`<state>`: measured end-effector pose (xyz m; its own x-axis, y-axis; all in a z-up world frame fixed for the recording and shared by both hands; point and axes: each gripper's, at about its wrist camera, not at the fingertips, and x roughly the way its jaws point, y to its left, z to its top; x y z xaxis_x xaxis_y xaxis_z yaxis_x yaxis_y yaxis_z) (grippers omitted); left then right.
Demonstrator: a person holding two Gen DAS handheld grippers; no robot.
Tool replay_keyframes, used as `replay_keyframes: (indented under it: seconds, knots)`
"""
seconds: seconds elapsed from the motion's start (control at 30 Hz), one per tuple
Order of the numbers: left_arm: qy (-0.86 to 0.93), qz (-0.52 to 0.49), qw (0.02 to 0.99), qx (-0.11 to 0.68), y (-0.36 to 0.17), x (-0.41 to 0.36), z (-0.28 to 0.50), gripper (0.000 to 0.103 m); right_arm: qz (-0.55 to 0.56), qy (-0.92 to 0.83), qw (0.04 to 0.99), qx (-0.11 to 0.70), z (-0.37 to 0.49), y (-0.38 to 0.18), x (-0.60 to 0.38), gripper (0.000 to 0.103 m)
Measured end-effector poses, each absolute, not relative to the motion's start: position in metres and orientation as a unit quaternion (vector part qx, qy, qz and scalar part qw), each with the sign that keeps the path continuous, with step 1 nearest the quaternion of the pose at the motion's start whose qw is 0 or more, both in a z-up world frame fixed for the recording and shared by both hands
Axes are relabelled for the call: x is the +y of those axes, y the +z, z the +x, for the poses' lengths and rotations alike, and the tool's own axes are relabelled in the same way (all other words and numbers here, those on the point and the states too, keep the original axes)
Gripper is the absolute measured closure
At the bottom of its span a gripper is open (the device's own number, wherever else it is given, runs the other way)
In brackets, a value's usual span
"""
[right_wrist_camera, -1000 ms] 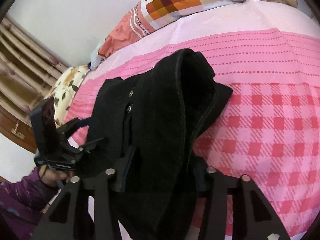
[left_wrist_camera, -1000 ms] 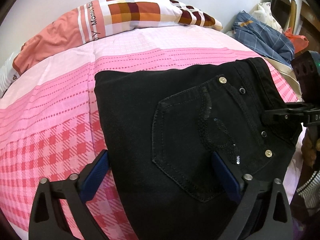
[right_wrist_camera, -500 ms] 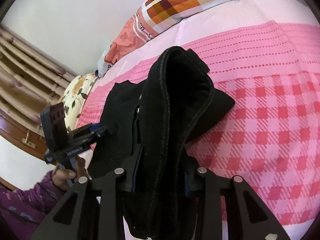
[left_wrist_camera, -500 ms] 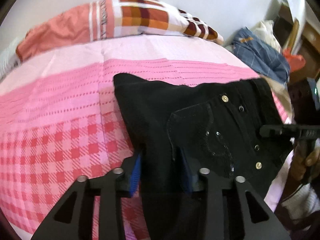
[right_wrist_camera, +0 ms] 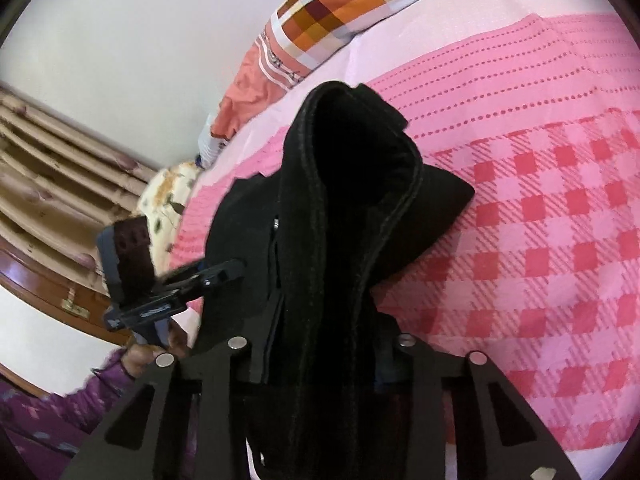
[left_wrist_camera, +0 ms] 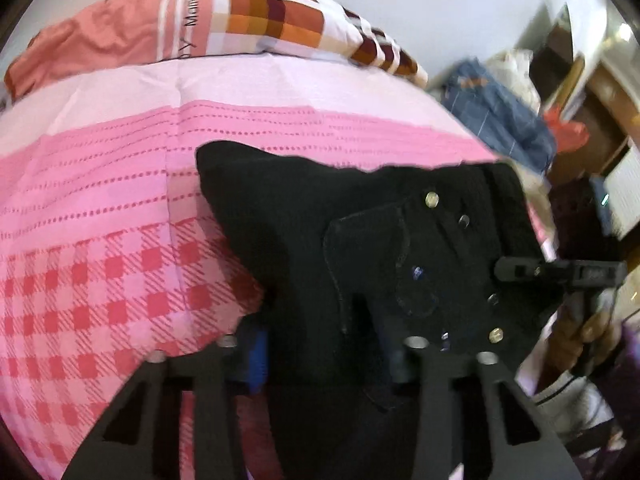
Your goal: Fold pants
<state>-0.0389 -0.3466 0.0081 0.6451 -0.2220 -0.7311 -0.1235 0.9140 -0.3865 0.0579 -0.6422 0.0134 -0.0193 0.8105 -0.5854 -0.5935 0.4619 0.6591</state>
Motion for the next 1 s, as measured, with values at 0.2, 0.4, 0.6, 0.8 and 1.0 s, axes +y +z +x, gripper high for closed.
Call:
replay_keyframes:
  seconds: [0.2, 0.4, 0.6, 0.8, 1.0]
  knots:
    - [-0.019, -0.23, 0.891, 0.392, 0.019, -0.344, -0.054, 0.075, 0.136, 0.519, 0.685, 0.493, 0.049, 0.026, -0.643, 0.072]
    - [-0.004, -0.238, 0.897, 0.373, 0.035, -0.339, -0.069, 0.076, 0.149, 0.534, 0.676, 0.485, 0.039, 0.036, -0.632, 0.073]
    - [0.022, -0.225, 0.902, 0.367, 0.048, -0.33, -0.087, 0.076, 0.154, 0.543, 0.665, 0.488, 0.031, 0.034, -0.612, 0.073]
    - [0.047, -0.217, 0.908, 0.355, 0.059, -0.315, -0.104, 0.076, 0.153, 0.558, 0.653, 0.488, 0.02, 0.037, -0.587, 0.073]
    - [0.071, -0.207, 0.912, 0.347, 0.067, -0.293, -0.115, 0.077, 0.152, 0.57, 0.64, 0.492, 0.018, 0.041, -0.555, 0.073]
